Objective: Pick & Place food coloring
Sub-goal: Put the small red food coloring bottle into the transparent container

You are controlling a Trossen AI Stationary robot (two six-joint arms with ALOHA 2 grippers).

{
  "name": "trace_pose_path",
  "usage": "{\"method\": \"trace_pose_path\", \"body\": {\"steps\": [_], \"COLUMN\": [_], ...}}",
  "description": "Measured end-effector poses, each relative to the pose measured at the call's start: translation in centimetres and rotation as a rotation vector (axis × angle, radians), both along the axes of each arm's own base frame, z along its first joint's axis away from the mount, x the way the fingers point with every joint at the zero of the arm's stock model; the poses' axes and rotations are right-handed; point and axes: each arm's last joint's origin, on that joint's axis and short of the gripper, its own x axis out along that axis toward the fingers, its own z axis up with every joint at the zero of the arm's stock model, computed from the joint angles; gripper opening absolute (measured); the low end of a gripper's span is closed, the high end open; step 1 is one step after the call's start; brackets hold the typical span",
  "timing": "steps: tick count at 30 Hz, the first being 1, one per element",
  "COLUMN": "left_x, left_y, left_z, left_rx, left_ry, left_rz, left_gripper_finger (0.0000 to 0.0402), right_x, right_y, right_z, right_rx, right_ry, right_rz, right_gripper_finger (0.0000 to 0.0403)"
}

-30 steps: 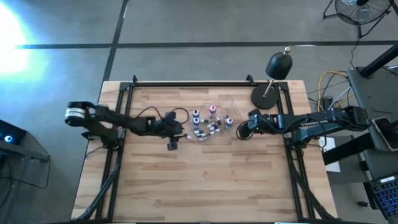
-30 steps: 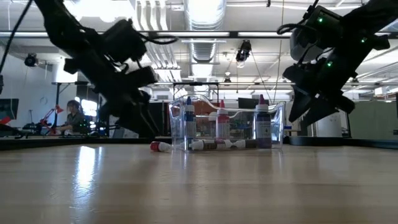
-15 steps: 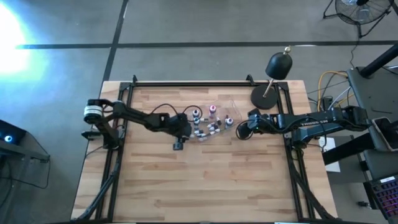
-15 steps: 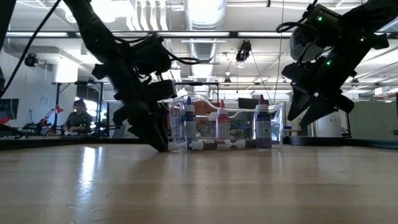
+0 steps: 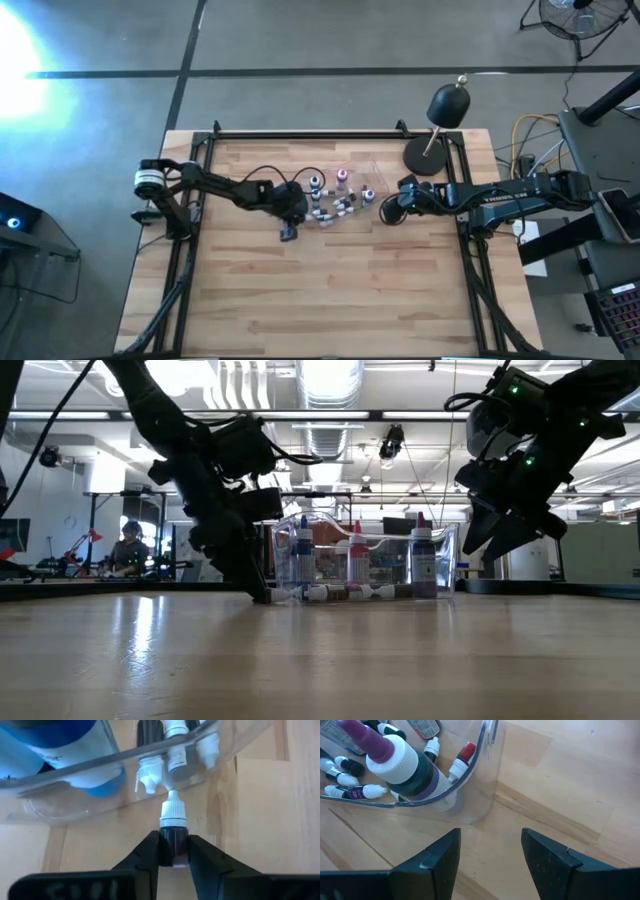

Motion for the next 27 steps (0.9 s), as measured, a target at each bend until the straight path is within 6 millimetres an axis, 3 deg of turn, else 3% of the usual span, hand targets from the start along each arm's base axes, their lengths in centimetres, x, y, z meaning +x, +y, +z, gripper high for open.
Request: {"method": "trace_pose_path", "body": {"steps": [7, 12, 16, 19, 21, 23, 27], "left_x": [-1.9, -4.0, -5.0, -5.0, -4.6, -3.5, -0.4], "left_y": [-0.6, -1.3, -1.3, -0.3, 0.4, 1.0, 1.6], "left_z": [1.2, 5.1, 9.7, 13.8, 15.8, 16.3, 14.0], "left_rx": [-0.062, -0.033, 0.036, 0.059, -0.004, -0.047, -0.058], "left_ry": [0.109, 0.056, -0.237, -0.654, -0.875, -0.891, -0.617], "left_rz": [0.073, 0.209, 0.403, 0.600, 0.574, 0.549, 0.541], "left_gripper_finger": [0.0059, 0.0059, 0.0059, 0.0059, 0.0059, 0.0059, 0.0059], "right_x": [0.0, 0.0, 0.0, 0.0, 0.0, 0.0, 0.0], "right_y": [0.0, 0.0, 0.0, 0.0, -0.1, -0.1, -0.1], "right_z": [0.0, 0.0, 0.0, 0.0, 0.0, 0.0, 0.0], "right_rx": [-0.002, -0.018, -0.042, -0.041, -0.040, -0.045, -0.067], "right_ry": [0.002, 0.014, 0.031, 0.030, 0.029, 0.034, 0.052], "right_rz": [0.002, 0.023, 0.057, 0.055, 0.054, 0.061, 0.096], "right_gripper_finger": [0.0203, 0.0203, 0.0203, 0.0203, 0.0203, 0.0203, 0.0203]}}
